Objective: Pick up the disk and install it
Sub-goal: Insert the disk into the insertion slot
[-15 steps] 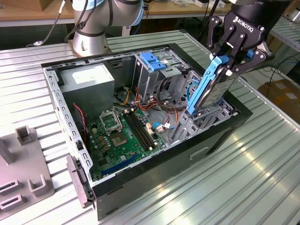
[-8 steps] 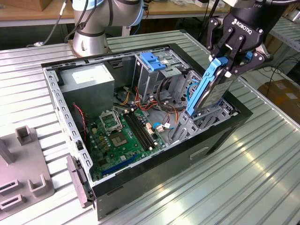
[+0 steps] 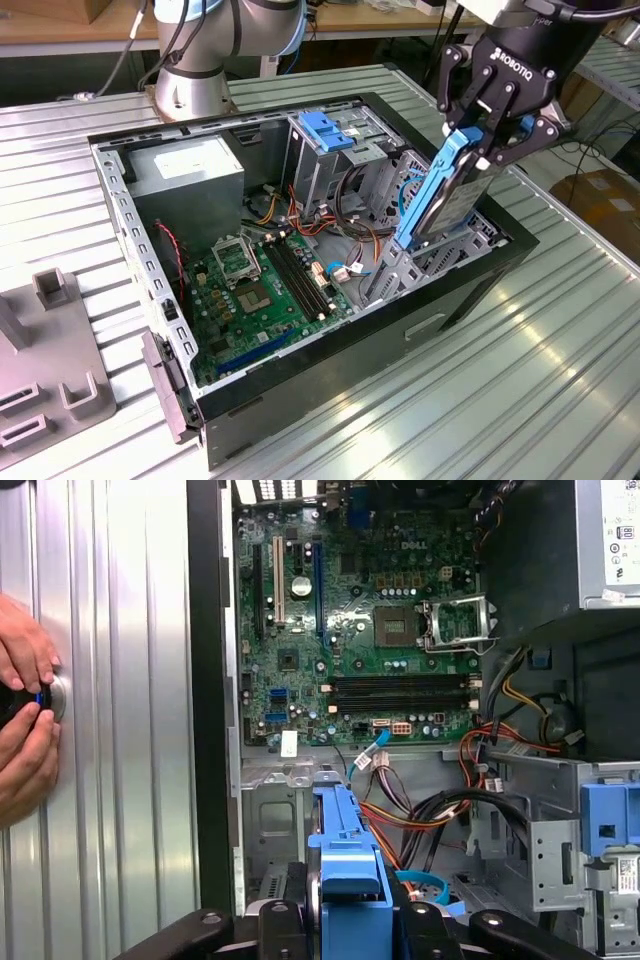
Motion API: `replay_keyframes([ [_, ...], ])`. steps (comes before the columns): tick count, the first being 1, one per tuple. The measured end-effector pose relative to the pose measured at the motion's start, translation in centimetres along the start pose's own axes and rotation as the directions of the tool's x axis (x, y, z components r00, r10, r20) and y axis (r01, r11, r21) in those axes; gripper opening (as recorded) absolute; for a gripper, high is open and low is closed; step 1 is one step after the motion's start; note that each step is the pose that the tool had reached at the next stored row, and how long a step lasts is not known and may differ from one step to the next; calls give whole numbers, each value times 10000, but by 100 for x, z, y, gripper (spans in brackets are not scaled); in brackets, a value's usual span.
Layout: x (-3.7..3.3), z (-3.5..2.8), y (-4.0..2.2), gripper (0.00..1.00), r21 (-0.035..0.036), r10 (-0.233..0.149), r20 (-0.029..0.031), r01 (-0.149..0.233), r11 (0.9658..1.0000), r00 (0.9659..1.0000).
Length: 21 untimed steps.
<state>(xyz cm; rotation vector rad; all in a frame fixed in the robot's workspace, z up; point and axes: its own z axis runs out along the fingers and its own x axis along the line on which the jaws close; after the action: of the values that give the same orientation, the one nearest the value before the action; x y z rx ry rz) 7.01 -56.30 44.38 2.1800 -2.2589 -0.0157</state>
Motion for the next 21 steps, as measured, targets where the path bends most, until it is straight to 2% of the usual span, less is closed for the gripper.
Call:
replay_keyframes([
  [10, 2, 97, 0, 37, -1, 1, -2, -1, 10000, 10000],
  [21, 5, 243, -2, 37, -1, -1, -1, 1, 10000, 10000],
])
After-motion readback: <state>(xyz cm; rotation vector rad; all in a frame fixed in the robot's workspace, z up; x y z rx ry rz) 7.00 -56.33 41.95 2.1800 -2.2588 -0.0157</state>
